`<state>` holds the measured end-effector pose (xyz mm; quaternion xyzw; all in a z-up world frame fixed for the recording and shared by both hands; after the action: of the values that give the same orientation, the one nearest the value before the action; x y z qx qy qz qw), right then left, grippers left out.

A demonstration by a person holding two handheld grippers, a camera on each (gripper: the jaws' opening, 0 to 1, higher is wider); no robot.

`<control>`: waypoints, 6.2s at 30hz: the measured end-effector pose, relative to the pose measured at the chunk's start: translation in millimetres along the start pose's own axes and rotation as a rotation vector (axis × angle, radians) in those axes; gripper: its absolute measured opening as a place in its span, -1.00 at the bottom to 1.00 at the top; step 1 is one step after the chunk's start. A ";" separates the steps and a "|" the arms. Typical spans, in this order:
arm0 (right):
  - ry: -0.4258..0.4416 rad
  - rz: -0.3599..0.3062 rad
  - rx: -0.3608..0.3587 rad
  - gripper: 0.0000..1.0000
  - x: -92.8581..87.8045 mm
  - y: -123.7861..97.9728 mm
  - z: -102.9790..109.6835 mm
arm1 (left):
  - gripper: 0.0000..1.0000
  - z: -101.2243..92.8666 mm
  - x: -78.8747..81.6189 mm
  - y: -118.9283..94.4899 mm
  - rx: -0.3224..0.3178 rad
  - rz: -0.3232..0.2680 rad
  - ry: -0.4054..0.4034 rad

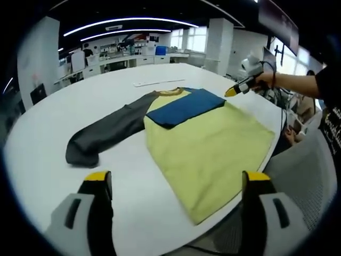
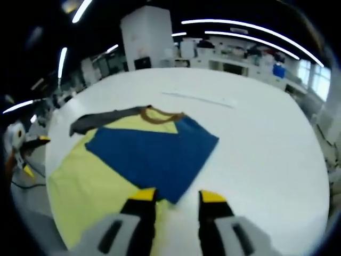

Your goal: Fold the garment on the visible template until the final outline fits inside the template.

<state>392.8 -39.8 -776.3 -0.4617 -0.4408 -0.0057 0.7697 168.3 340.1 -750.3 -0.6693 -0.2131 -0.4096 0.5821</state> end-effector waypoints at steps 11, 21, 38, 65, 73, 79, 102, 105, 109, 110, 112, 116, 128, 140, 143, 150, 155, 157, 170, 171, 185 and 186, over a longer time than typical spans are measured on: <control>-0.025 0.032 -0.025 -0.66 -15.3 2.7 -6.1 | 0.97 0.7 -3.8 -1.5 0.014 0.018 -0.006; -0.011 0.037 0.019 -0.67 -19.5 13.1 -0.9 | 0.96 -1.3 -4.0 -1.5 0.018 0.029 -0.003; 0.021 0.056 0.017 -1.00 -19.4 18.2 1.2 | 0.96 1.3 -5.4 -3.3 0.030 0.028 -0.010; 0.033 0.061 -0.031 -1.00 -11.7 1.6 -4.8 | 0.95 1.0 -8.3 -1.4 0.022 0.033 -0.004; 0.091 0.051 -0.033 -0.95 -19.1 10.5 -5.3 | 0.94 2.0 -10.8 -1.0 0.024 0.047 0.008; 0.121 0.052 -0.002 -0.98 -22.8 17.4 -0.1 | 0.92 3.8 -14.0 -2.8 0.036 0.056 -0.003; 0.039 0.114 -0.127 -1.00 -22.7 3.5 -10.8 | 0.91 12.9 -14.0 -3.8 0.067 0.058 -0.014; 0.041 0.117 -0.129 -1.00 -23.0 5.7 -20.8 | 0.91 18.6 -11.7 -3.6 0.079 0.054 -0.012; 0.039 0.120 -0.133 -1.00 -24.4 4.3 -26.4 | 0.90 27.0 -7.6 -3.4 0.101 0.041 -0.038; 0.039 0.121 -0.135 -1.00 -24.8 2.1 -23.7 | 0.90 28.8 -6.7 -3.4 0.105 0.037 -0.046; 0.042 0.121 -0.137 -1.00 -25.3 -0.1 -24.5 | 0.89 35.0 -5.8 -2.9 0.116 0.030 -0.062; 0.044 0.121 -0.138 -1.00 -25.2 -1.6 -28.3 | 0.85 45.3 -5.0 -0.4 0.137 0.033 -0.072; 0.050 0.125 -0.144 -1.00 -27.7 -4.4 -47.2 | 0.53 76.9 -5.8 5.2 0.256 0.038 -0.149; 0.115 0.005 -0.090 -0.77 -21.4 -13.8 -42.9 | 0.27 100.1 -8.4 17.2 0.349 0.045 -0.264; 0.118 -0.047 -0.062 -0.42 -14.0 -21.8 -28.7 | 0.18 106.5 -9.2 22.0 0.380 0.041 -0.301; 0.109 -0.118 0.008 0.17 -2.3 -28.8 -15.5 | -0.03 122.9 -9.8 37.0 0.441 0.021 -0.382; 0.107 -0.147 0.069 0.42 4.4 -36.2 -1.5 | -0.18 125.5 -9.1 45.1 0.462 0.015 -0.424; 0.092 -0.153 0.083 0.48 6.5 -40.2 3.2 | -0.22 129.0 -9.9 48.4 0.476 0.022 -0.435; -0.026 -0.225 0.177 0.98 12.0 -68.2 48.1 | -0.53 143.7 -18.7 67.2 0.490 0.021 -0.537; -0.047 -0.218 0.174 0.98 10.4 -70.2 51.6 | -0.56 144.9 -19.2 69.3 0.489 0.021 -0.538; -0.034 -0.180 0.097 0.98 -22.7 -78.3 57.5 | -1.00 138.4 -21.6 72.3 0.503 0.024 -0.571; -0.028 -0.181 0.092 0.98 -24.9 -79.5 57.6 | -1.00 140.0 -22.2 71.2 0.501 0.027 -0.570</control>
<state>305.8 -54.1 -726.6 -0.3839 -0.4914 -0.0485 0.7803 251.8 461.4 -809.1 -0.5961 -0.4513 -0.1343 0.6504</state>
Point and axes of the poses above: the point that each gripper's makers call its tool centre point, and the gripper's own axes: y roughly forward along the fingers, z roughly to its left, x roughly out of its top, the point moved 6 cm from there along -y, roughly backward along the fingers, and after that the axes turned 8 degrees about x, right-handed, at the moved point
